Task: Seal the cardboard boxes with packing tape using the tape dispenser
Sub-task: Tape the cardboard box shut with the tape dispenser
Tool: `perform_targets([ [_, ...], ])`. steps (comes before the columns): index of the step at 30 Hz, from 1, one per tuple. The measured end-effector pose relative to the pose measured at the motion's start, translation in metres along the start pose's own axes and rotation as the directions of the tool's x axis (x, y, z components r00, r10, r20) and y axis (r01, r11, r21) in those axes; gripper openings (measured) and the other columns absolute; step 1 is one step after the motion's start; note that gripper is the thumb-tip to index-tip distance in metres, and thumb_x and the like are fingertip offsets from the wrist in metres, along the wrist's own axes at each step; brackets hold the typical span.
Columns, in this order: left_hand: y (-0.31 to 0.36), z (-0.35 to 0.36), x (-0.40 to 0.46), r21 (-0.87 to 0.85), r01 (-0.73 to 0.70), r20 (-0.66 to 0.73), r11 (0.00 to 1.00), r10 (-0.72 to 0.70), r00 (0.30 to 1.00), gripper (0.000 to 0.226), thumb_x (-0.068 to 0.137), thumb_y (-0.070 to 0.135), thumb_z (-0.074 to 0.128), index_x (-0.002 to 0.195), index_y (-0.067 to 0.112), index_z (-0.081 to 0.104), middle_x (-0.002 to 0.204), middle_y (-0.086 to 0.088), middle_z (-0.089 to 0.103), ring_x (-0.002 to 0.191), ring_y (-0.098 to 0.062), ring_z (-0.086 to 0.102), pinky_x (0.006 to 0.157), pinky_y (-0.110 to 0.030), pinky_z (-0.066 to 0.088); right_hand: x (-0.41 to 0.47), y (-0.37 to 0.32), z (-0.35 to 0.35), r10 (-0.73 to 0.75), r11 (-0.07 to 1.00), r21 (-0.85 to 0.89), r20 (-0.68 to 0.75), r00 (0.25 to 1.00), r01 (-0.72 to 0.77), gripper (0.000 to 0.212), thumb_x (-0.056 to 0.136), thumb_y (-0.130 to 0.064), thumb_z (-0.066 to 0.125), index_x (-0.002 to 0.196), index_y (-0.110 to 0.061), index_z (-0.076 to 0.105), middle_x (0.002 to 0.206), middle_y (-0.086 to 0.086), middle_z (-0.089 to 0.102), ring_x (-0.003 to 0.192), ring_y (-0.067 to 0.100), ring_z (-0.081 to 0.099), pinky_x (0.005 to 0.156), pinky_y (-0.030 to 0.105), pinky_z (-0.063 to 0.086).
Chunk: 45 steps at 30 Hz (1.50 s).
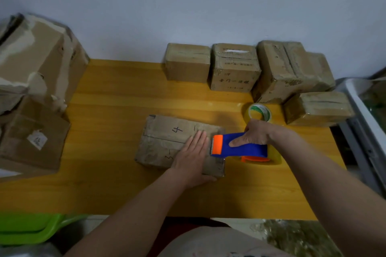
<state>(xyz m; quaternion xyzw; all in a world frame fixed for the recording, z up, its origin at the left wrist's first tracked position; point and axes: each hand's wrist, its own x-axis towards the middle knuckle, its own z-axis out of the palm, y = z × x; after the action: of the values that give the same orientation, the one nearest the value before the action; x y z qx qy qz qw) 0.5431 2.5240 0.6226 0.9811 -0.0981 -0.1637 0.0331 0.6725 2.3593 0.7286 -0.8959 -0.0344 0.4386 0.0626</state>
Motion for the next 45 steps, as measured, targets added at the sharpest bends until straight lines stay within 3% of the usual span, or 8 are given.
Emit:
perform_targets([
  [3, 0.001, 0.004, 0.002, 0.01, 0.012, -0.001, 1.0, -0.012, 1.0, 0.119, 0.079, 0.081, 0.041, 0.148, 0.008, -0.023, 0.156, -0.012, -0.028, 0.144, -0.026, -0.027, 0.121, -0.043, -0.008, 0.001, 0.003, -0.001, -0.011, 0.999, 0.031, 0.011, 1.0, 0.011, 0.075, 0.07, -0.059, 0.074, 0.121, -0.008, 0.052, 0.112, 0.009, 0.06, 0.102, 0.026, 0.058, 0.087, 0.036, 0.051],
  [8, 0.0, 0.006, 0.002, 0.034, 0.002, 0.004, 0.999, -0.002, 1.0, 0.118, 0.079, 0.083, 0.036, 0.147, 0.007, -0.024, 0.156, -0.013, -0.03, 0.143, -0.026, -0.028, 0.12, -0.042, -0.009, 0.001, 0.012, 0.0, -0.051, 0.995, 0.089, 0.026, 0.998, 0.048, 0.073, 0.071, -0.056, 0.075, 0.121, -0.007, 0.053, 0.102, 0.005, 0.059, 0.091, 0.021, 0.058, 0.074, 0.031, 0.05],
  [16, 0.0, 0.004, 0.002, -0.004, -0.002, -0.008, 1.0, 0.002, 1.0, 0.12, 0.078, 0.082, 0.042, 0.15, 0.007, -0.019, 0.158, -0.011, -0.026, 0.144, -0.024, -0.026, 0.121, -0.042, -0.005, -0.002, 0.05, -0.012, -0.033, 0.995, 0.094, -0.021, 0.999, 0.035, 0.077, 0.067, -0.058, 0.076, 0.12, -0.008, 0.053, 0.105, 0.006, 0.061, 0.096, 0.023, 0.059, 0.083, 0.035, 0.052],
  [23, 0.009, -0.002, 0.005, 0.021, 0.031, -0.029, 0.999, -0.03, 0.999, 0.127, 0.075, 0.082, 0.047, 0.147, 0.004, -0.022, 0.153, -0.016, -0.031, 0.143, -0.029, -0.027, 0.121, -0.044, -0.008, 0.006, 0.061, 0.005, -0.045, 0.984, 0.173, 0.004, 0.999, 0.044, 0.056, 0.069, -0.056, 0.076, 0.097, -0.011, 0.059, 0.093, 0.006, 0.065, 0.084, 0.019, 0.062, 0.063, 0.026, 0.046],
  [27, 0.026, -0.001, 0.018, 0.06, -0.096, -0.034, 0.994, 0.098, 0.995, 0.125, 0.076, 0.082, 0.046, 0.149, 0.006, -0.021, 0.157, -0.012, -0.028, 0.144, -0.026, -0.028, 0.12, -0.043, -0.009, 0.008, 0.065, 0.008, -0.061, 0.975, 0.214, 0.021, 0.998, 0.055, 0.054, 0.067, -0.056, 0.077, 0.094, -0.012, 0.062, 0.089, 0.005, 0.067, 0.083, 0.02, 0.063, 0.063, 0.026, 0.048],
  [34, 0.026, 0.004, 0.021, 0.065, -0.091, -0.035, 0.994, 0.093, 0.995, 0.119, 0.08, 0.077, 0.046, 0.149, 0.007, -0.021, 0.158, -0.01, -0.025, 0.145, -0.023, -0.026, 0.12, -0.04, -0.012, -0.001, 0.085, -0.002, -0.119, 0.958, 0.27, 0.063, 0.991, 0.098, 0.052, 0.069, -0.055, 0.075, 0.097, -0.012, 0.066, 0.087, 0.005, 0.073, 0.081, 0.019, 0.069, 0.066, 0.027, 0.053],
  [41, 0.027, 0.003, 0.021, 0.055, -0.088, -0.022, 0.995, 0.089, 0.996, 0.118, 0.081, 0.076, 0.047, 0.149, 0.008, -0.022, 0.158, -0.009, -0.027, 0.144, -0.023, -0.028, 0.12, -0.04, -0.012, -0.008, 0.097, -0.006, -0.066, 0.975, 0.215, 0.047, 0.997, 0.054, 0.053, 0.069, -0.055, 0.076, 0.096, -0.011, 0.064, 0.085, 0.003, 0.07, 0.08, 0.019, 0.066, 0.064, 0.026, 0.05],
  [45, 0.029, 0.003, 0.022, 0.05, -0.082, -0.017, 0.995, 0.083, 0.996, 0.119, 0.08, 0.076, 0.047, 0.148, 0.008, -0.023, 0.158, -0.009, -0.027, 0.143, -0.022, -0.029, 0.119, -0.04, -0.013, -0.007, 0.069, 0.003, 0.04, 0.999, 0.004, -0.04, 0.998, -0.04, 0.064, 0.074, -0.057, 0.072, 0.113, -0.01, 0.052, 0.11, 0.009, 0.06, 0.099, 0.024, 0.058, 0.079, 0.033, 0.048],
])
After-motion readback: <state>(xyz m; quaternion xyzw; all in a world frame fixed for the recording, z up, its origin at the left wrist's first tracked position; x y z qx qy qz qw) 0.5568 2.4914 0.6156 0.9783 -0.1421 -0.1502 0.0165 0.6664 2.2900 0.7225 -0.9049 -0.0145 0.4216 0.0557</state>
